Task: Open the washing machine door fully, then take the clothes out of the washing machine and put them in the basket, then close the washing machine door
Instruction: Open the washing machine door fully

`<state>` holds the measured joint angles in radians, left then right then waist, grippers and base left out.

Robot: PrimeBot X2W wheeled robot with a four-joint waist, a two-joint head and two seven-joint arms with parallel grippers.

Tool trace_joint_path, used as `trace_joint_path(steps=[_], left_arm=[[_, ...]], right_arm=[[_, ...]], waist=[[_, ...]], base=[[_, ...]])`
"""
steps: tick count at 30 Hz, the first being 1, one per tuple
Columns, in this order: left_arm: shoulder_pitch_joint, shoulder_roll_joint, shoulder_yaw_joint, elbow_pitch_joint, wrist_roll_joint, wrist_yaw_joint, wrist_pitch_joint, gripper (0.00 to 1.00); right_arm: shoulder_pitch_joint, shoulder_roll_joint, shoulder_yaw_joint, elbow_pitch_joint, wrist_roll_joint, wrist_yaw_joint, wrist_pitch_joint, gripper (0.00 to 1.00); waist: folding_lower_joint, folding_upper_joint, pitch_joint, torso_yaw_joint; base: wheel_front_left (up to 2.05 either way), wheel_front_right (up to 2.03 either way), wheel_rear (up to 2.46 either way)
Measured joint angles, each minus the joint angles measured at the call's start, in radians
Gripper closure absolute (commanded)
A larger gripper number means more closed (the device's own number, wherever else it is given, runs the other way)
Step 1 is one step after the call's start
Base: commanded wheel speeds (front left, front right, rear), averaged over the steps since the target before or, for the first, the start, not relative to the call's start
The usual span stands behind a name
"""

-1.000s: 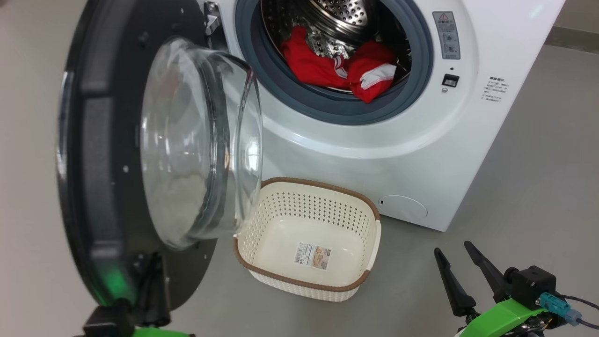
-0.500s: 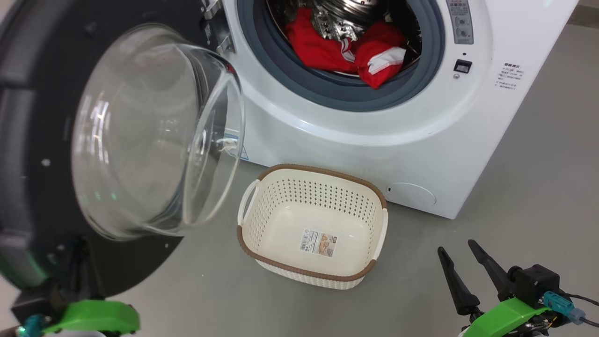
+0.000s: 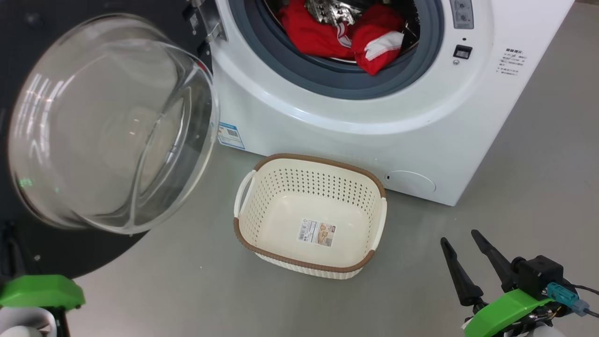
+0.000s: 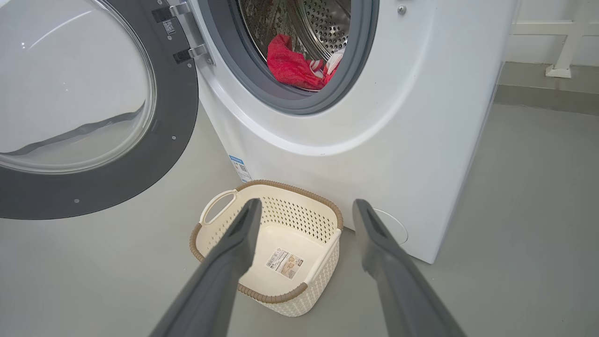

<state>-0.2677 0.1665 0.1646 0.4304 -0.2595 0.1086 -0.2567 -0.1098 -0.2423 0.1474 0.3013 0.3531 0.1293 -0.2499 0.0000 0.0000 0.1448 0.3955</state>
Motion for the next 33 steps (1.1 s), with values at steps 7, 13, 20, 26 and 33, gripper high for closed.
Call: trace_joint_path(steps=[7, 13, 20, 26, 33], left_arm=[[-0.064, 0.025, 0.069, 0.074, 0.031, -0.009, 0.000, 1.00], [-0.118, 0.048, 0.120, 0.145, 0.049, -0.024, 0.000, 1.00], [-0.167, 0.054, 0.180, 0.196, 0.065, -0.027, 0.000, 1.00], [-0.176, 0.056, 0.211, 0.225, 0.094, -0.043, 0.000, 1.00], [-0.176, 0.048, 0.242, 0.229, 0.098, -0.089, 0.000, 1.00]], right_arm=[[-0.009, -0.012, 0.000, 0.000, -0.001, 0.000, 0.000, 0.00], [-0.025, -0.020, 0.001, -0.005, -0.001, 0.000, 0.000, 0.00], [-0.037, -0.024, 0.002, -0.006, -0.001, 0.000, 0.000, 0.00], [-0.037, -0.025, 0.003, -0.005, -0.001, 0.000, 0.000, 0.00], [-0.034, -0.024, 0.002, -0.002, -0.001, 0.000, 0.000, 0.00]], waist=[[0.0000, 0.0000, 0.027, -0.012], [0.0000, 0.0000, 0.049, -0.025], [0.0000, 0.0000, 0.064, -0.039], [0.0000, 0.0000, 0.053, -0.044], [0.0000, 0.0000, 0.033, -0.042]], base=[[0.00, 0.00, 0.00], [0.00, 0.00, 0.00], [0.00, 0.00, 0.00], [0.00, 0.00, 0.00], [0.00, 0.00, 0.00]])
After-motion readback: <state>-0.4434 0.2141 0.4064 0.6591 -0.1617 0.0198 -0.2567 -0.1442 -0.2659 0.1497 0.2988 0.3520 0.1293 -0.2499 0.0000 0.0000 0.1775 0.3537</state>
